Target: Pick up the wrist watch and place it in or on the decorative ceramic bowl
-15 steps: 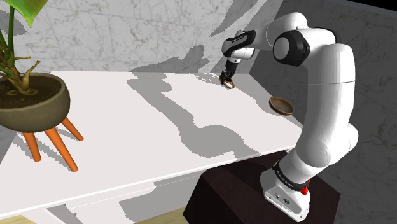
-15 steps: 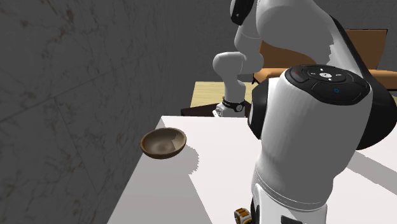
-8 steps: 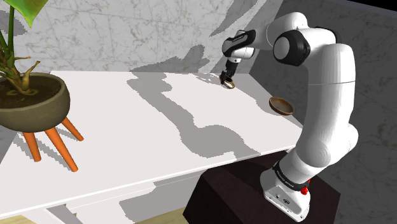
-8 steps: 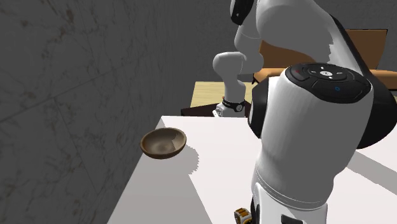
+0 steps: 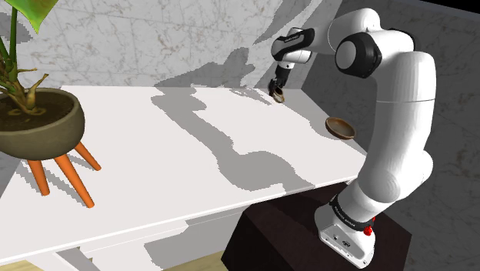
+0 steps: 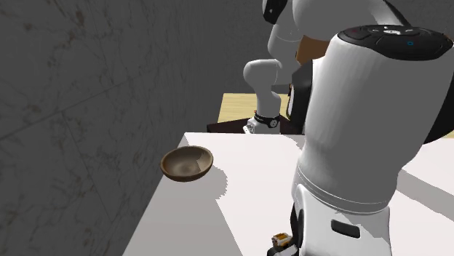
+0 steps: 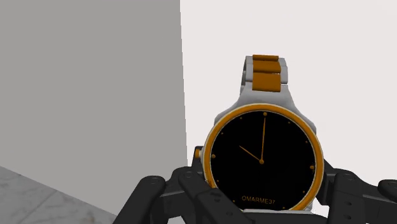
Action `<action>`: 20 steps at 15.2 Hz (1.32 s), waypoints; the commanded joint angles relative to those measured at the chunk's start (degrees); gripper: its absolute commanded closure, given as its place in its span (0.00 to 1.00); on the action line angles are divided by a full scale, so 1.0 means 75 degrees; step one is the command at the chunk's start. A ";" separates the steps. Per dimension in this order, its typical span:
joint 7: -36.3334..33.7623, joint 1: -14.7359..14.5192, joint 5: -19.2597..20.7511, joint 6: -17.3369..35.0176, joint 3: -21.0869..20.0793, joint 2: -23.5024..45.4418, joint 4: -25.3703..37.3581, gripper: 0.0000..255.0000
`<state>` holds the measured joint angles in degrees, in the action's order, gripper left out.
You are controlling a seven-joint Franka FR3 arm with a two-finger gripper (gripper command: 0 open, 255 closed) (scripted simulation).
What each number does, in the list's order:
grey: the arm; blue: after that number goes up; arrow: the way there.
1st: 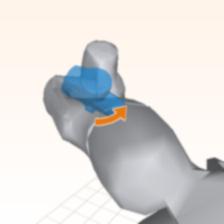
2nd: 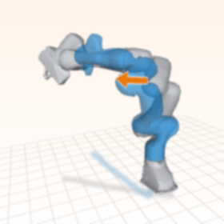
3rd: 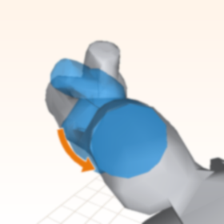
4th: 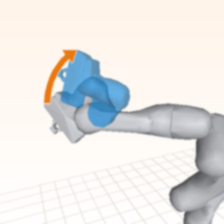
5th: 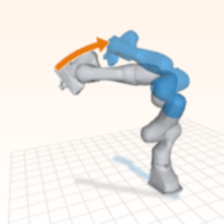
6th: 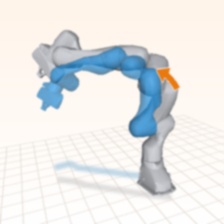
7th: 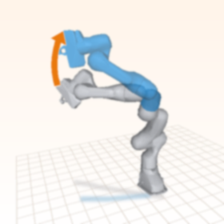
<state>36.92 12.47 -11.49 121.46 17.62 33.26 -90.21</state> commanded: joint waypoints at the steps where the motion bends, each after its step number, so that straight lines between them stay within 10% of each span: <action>1: -0.0025 -0.0017 0.0040 -0.0160 0.0024 -0.0112 0.0050 1.00; 14: -0.0147 -0.0047 0.0224 -0.1218 0.0129 -0.0588 0.0653 1.00; 20: 0.0435 0.0087 0.0508 -0.0493 0.0446 -0.1939 -0.1397 1.00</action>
<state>39.52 12.94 -7.98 116.93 20.63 20.09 -98.52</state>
